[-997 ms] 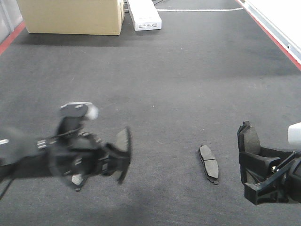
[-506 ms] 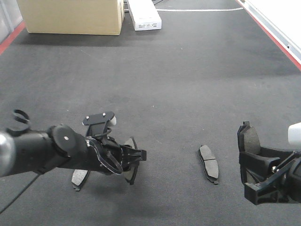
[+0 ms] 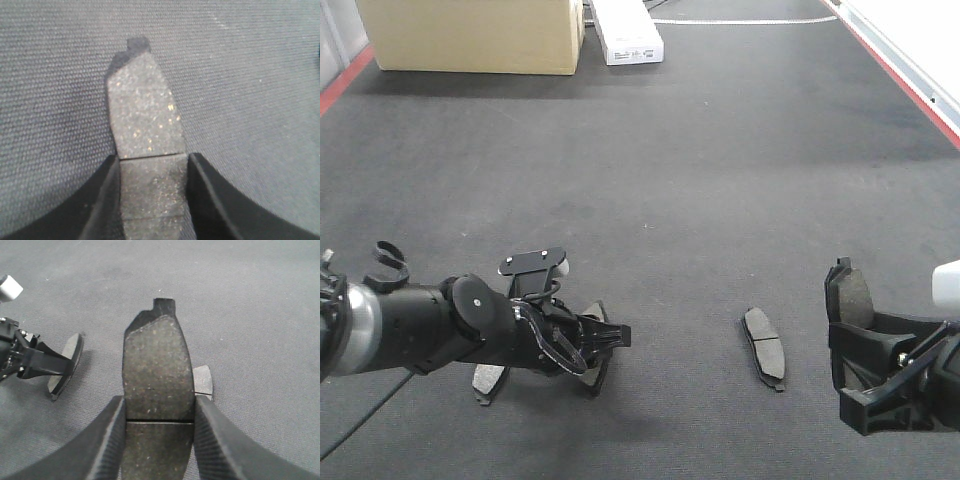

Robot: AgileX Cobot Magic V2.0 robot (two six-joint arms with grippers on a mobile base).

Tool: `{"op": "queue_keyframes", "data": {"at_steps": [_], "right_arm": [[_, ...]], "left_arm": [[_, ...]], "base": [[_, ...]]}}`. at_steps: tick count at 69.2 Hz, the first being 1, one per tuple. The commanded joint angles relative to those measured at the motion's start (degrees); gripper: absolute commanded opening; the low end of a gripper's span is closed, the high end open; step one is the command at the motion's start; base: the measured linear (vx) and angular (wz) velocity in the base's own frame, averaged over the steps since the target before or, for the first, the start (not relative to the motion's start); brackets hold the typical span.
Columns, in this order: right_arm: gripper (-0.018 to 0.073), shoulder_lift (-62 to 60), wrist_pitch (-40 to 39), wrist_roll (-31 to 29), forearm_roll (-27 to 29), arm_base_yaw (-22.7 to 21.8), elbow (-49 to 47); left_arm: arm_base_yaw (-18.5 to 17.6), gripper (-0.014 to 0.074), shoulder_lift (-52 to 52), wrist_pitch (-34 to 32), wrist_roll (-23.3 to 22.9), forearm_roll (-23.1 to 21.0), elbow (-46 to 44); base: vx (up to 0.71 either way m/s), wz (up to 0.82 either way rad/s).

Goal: Move and align brake pads A on conveyor
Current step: 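Lower the left gripper's brake pad onto the belt beside the placed pads, then open the left gripper and raise it away from the pad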

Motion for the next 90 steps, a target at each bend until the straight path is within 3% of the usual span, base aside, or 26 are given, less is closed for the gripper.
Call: {"op": "queue_keyframes", "data": {"at_steps": [1,31,60,78,90], "right_arm": [[-0.001,-0.18,-4.81,-0.62,-0.88,-0.16,-1.99],[-0.001,-0.18,-4.81,-0.62,-0.88,-0.16,-1.99],[-0.001,-0.18,-4.81,-0.62,-0.88,-0.16,-1.99],[-0.001,-0.18,-4.81,-0.62,-0.88,-0.16,-1.99],[-0.001,-0.18,-4.81,-0.62,-0.88,-0.16,-1.99]], "left_arm": [[0.07,0.0204,-1.44,-1.81,-0.23,-0.35,-1.38],[0.07,0.0342,-1.23,-2.09,-0.28,-0.41,-1.38],[0.07,0.0346,-2.66,-2.73,-1.55,0.1,-1.38],[0.07,0.0335,-13.89,-3.41,-1.21,9.84,-0.85],[0.07,0.0202,-24.36,-4.16,-1.28,15.25,4.29]], "base": [[0.0,0.0],[0.0,0.0],[0.0,0.0],[0.0,0.0],[0.0,0.0]]}}
